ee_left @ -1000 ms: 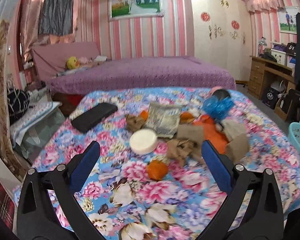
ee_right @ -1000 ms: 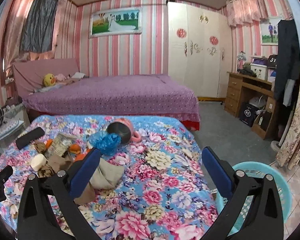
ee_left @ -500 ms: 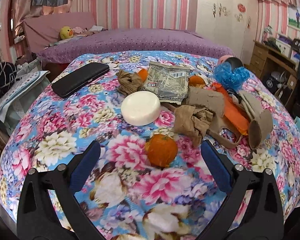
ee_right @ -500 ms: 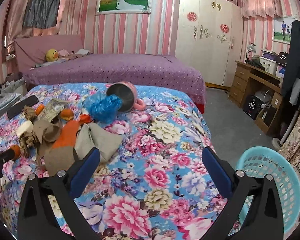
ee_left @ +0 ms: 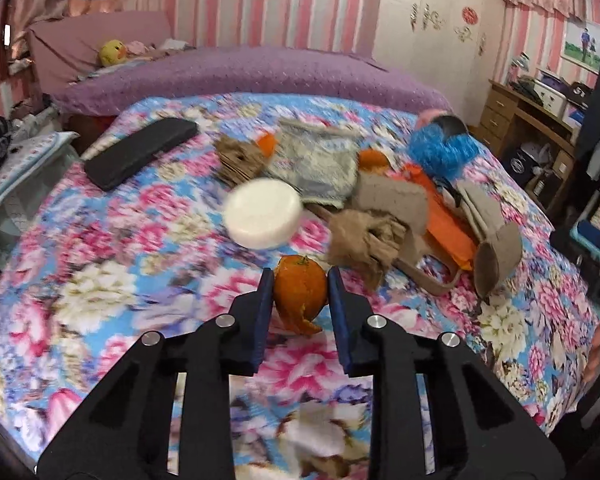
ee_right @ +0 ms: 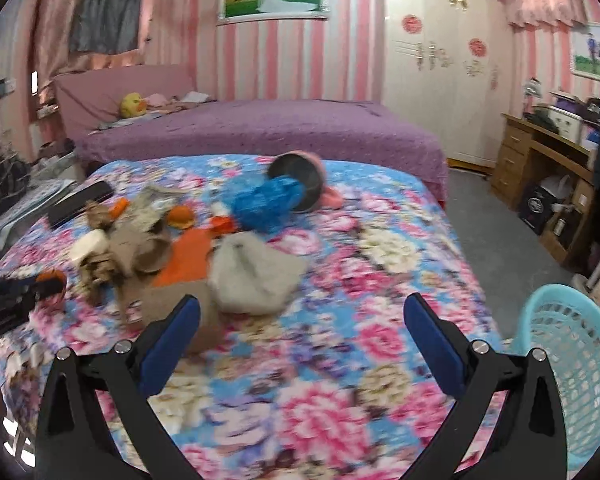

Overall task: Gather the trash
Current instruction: 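Grasp the orange with the left tool while the right tool grasps the brown cardboard tube, then carry the orange and cardboard tube with both tools over the blue basket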

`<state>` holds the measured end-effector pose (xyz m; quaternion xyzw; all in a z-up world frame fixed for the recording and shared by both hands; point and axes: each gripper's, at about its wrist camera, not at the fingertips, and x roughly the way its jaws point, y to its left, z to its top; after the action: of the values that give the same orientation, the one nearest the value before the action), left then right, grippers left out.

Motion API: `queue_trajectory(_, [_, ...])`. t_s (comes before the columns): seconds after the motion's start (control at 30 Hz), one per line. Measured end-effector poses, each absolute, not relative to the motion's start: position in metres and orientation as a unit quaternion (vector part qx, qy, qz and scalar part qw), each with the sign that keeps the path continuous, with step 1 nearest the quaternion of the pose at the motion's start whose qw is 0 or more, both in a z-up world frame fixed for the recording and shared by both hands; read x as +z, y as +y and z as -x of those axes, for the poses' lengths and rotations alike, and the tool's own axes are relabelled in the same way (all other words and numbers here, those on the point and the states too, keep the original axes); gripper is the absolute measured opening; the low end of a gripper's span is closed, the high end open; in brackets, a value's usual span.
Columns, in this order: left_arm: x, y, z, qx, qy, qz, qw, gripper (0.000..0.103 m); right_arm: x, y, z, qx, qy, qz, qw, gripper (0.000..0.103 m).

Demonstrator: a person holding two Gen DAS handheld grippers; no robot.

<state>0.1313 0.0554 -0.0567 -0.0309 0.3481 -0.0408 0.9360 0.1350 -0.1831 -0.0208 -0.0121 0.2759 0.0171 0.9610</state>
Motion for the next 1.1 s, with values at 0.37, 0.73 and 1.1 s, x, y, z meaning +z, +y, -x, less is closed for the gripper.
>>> queue_trajectory(0.37, [-0.036, 0.087, -0.118, 0.021, 0.311, 0.051, 0.949, 0.026, -0.039, -0.126, -0.154, 0.070, 0.314, 0.049, 0.946, 0.088])
queue_trajectory(0.73, [-0.032, 0.079, -0.116, 0.024, 0.302, 0.057, 0.951, 0.026, -0.028, -0.133, -0.147, 0.098, 0.299, 0.032, 0.949, 0.054])
queue_trajectory(1.1, [-0.021, 0.040, -0.108, 0.013, 0.286, 0.045, 0.957, 0.026, 0.000, -0.189, -0.130, 0.044, 0.256, 0.022, 0.965, 0.054])
